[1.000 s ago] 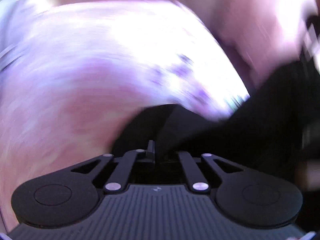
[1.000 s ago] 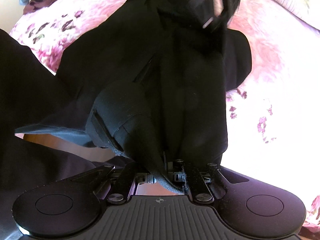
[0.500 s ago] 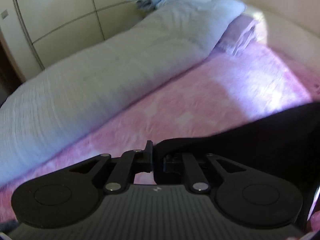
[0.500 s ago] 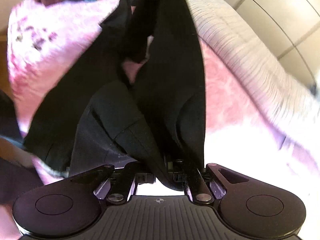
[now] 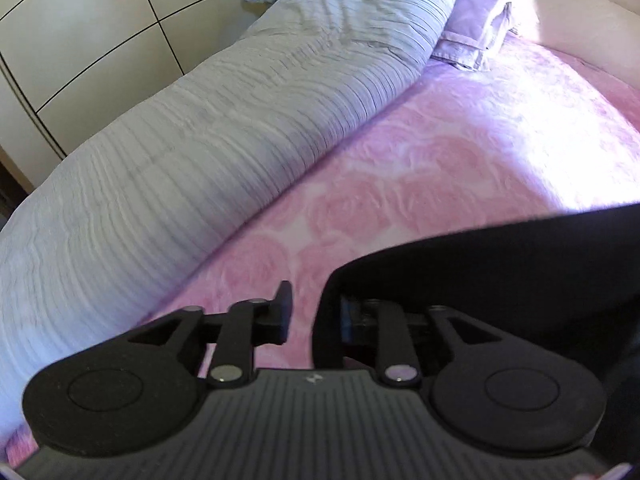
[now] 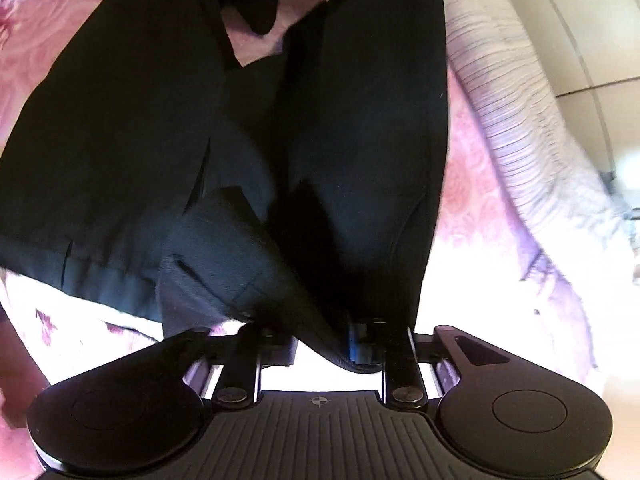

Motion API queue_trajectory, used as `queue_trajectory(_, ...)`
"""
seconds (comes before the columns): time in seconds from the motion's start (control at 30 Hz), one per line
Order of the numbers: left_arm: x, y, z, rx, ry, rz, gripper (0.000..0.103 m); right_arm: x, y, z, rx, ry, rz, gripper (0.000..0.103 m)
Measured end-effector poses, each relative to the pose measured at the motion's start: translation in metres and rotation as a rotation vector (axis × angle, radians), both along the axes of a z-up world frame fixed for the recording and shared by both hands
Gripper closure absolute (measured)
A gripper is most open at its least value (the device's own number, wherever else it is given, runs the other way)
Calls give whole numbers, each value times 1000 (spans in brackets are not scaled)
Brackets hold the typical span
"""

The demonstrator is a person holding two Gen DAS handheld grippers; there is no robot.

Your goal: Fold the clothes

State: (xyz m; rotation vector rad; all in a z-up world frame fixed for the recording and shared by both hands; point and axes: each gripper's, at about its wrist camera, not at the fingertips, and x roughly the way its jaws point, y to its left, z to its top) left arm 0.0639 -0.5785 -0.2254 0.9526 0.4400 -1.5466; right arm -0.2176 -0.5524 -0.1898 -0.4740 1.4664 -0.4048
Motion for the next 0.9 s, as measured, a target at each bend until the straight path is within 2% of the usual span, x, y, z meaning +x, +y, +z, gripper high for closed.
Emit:
queue_trajectory(0.03, -4, -9, 2, 2, -2, -12, 78, -6, 5, 5, -32, -13, 17, 50)
queue_trajectory(0.07, -8, -17, 4, 3, -8, -22, 75, -12, 8, 11, -69, -31, 38, 38)
queue_trajectory(0.1, -14, -24, 6, 4, -15, -31, 67, -19, 12, 16, -105, -49, 59, 16)
queue_trajectory(0.13, -20, -29, 7, 2, -23, -42, 60, -26, 13, 22, -121, -64, 76, 11)
queue_trajectory(0.2, -32, -34, 8, -4, -42, -67, 56, -38, 6, 29, -90, -65, 31, 11)
queue_trajectory(0.3, -47, -34, 12, -29, -64, -56, 52, -53, -20, 37, -2, -180, -185, 11)
queue_trajectory(0.43, -58, -25, 8, -4, -51, 15, 48, -74, -51, 35, 207, -515, -590, 11)
queue_trajectory(0.5, -67, -18, -1, 29, -53, 21, 45, -67, -77, 29, 276, -666, -787, 11)
queue_trajectory(0.67, -97, 12, -44, 133, -62, -5, 37, -96, -123, -14, 423, -962, -1269, 11)
queue_trajectory(0.73, -110, 28, -64, 173, -74, -33, 29, -103, -133, -34, 456, -1027, -1376, 11)
queue_trajectory(0.8, -122, 42, -88, 212, -126, -76, 24, -108, -142, -51, 506, -1080, -1458, 11)
queue_trajectory(0.87, -128, 50, -115, 263, -185, -98, 24, -115, -140, -51, 531, -1088, -1451, 12)
queue_trajectory(0.9, -127, 52, -128, 289, -206, -95, 24, -119, -139, -49, 541, -1087, -1439, 28)
